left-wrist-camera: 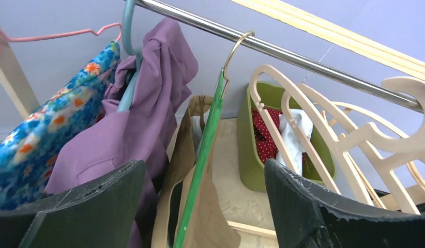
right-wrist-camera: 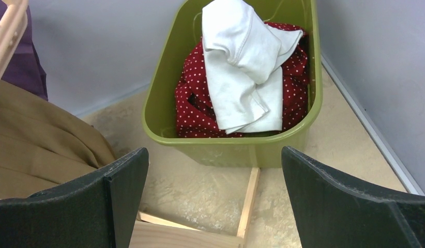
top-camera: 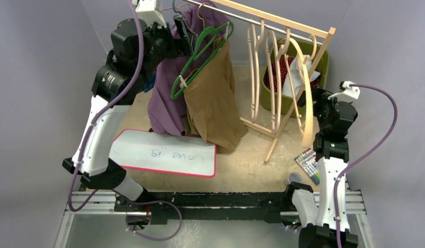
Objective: Remove the skirt from the hanger
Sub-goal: Pick up the hanger from the clothesline, then adjust the clothesline at the center of the board.
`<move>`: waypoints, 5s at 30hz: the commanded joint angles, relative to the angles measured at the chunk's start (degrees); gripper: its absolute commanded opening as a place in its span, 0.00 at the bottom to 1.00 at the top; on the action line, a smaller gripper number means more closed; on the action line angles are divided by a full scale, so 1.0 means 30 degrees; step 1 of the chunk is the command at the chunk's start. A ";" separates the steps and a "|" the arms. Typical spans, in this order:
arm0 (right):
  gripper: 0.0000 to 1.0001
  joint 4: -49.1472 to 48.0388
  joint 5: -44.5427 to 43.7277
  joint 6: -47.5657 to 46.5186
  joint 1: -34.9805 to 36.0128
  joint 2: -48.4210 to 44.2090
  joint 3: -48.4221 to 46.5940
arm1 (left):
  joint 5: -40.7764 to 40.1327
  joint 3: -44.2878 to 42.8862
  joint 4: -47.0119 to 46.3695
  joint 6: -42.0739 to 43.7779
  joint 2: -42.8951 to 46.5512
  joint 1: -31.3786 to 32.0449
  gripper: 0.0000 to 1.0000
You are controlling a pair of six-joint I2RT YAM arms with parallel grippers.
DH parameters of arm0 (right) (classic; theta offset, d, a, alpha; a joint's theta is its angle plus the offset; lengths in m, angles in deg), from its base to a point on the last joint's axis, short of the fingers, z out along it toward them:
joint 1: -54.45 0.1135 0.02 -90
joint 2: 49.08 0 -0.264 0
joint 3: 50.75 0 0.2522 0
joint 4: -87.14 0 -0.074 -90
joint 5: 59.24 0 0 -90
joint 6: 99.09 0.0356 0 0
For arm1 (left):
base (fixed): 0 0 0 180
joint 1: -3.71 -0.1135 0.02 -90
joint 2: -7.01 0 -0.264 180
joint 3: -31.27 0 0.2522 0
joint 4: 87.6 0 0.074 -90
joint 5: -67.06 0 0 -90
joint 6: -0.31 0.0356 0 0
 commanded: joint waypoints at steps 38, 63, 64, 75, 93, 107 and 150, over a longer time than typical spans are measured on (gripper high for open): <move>0.99 -0.0811 0.1023 -0.0160 0.0152 -0.0047 0.0262 | 0.5404 -0.1616 -0.3770 -0.1858 -0.4698 -0.1632 0.19; 0.99 -0.0806 0.1008 -0.0160 0.0143 -0.0292 0.0301 | 0.7373 0.4512 -1.3947 -1.0404 -0.1259 -0.2152 0.00; 0.99 -0.0807 0.1023 -0.0153 0.0141 -0.0288 0.0305 | 0.7452 0.4752 -1.4337 -1.0531 -0.1094 -0.2167 0.00; 0.99 -0.0789 0.1015 -0.0134 0.0142 -0.0326 0.0318 | 0.8094 0.7010 -1.6911 -1.1730 0.0673 -0.2143 0.00; 0.99 0.0235 0.2906 0.0503 0.0165 -0.0397 0.0877 | 0.8807 1.1486 -2.0717 -1.2506 0.2013 -0.2140 0.00; 0.94 -0.1043 0.8658 0.1859 0.0520 -0.0949 0.4035 | 0.7883 1.6088 -2.4113 -1.0076 0.2633 -0.2140 0.00; 0.95 -0.1372 1.2525 0.5727 0.0522 0.0136 0.4354 | 0.3293 1.8954 -2.3828 -0.9725 0.3328 -0.2140 0.00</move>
